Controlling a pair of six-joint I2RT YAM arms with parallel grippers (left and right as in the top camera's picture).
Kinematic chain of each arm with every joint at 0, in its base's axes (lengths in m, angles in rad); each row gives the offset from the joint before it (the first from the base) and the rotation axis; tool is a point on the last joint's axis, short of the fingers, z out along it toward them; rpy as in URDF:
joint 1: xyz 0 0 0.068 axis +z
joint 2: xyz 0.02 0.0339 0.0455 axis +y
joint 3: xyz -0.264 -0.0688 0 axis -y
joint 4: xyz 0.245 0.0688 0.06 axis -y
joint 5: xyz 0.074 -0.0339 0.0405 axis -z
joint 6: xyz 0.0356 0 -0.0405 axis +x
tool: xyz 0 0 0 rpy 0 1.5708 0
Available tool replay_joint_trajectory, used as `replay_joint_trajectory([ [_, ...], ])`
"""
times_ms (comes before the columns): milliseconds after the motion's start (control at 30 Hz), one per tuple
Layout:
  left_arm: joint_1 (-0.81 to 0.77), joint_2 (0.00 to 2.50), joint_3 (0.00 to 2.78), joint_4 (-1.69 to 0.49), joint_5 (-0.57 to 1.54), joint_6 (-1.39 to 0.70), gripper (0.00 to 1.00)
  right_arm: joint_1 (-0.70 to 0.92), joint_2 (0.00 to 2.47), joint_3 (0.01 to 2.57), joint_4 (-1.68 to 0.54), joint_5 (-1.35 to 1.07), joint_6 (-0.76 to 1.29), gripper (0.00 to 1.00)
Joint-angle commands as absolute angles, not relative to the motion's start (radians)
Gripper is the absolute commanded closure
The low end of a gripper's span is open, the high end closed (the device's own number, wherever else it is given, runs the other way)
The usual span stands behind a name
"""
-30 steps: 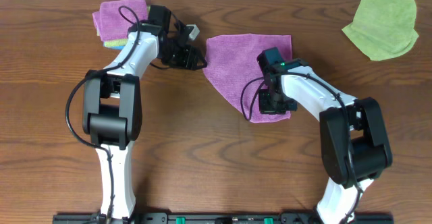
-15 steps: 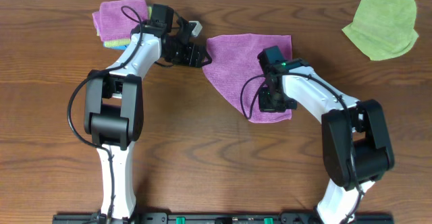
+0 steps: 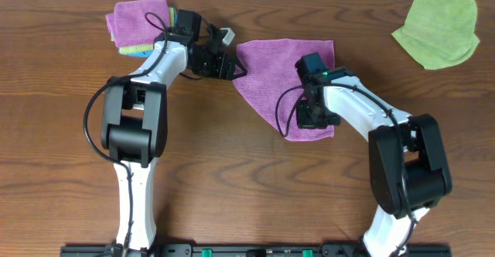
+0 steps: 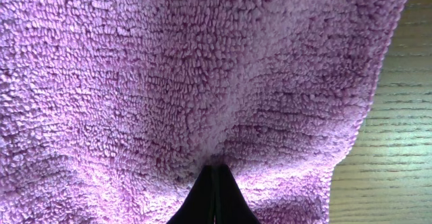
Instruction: Fold the cloth
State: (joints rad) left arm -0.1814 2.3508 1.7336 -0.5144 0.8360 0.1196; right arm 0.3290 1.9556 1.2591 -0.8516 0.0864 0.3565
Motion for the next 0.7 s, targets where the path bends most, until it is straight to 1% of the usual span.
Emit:
replay_joint_trajectory([
  [0,-0.184,2.404,1.721,-0.507,0.902,0.096,0.27,0.321,1.928,1.249,-0.852,0.101,0.351,0.99],
  [267,-0.185,2.466,1.721,-0.525,1.045,0.082,0.28,0.321,1.928,1.249,-0.845,0.101,0.343,0.99],
  [400,-0.186,2.466,1.721,-0.602,1.045,0.084,0.27,0.321,1.928,1.249,-0.836,0.101,0.343,0.99],
  [667,-0.203,2.466,1.721,-0.754,1.075,0.168,0.29,0.321,1.928,1.250,-0.796,0.101,0.343,0.99],
])
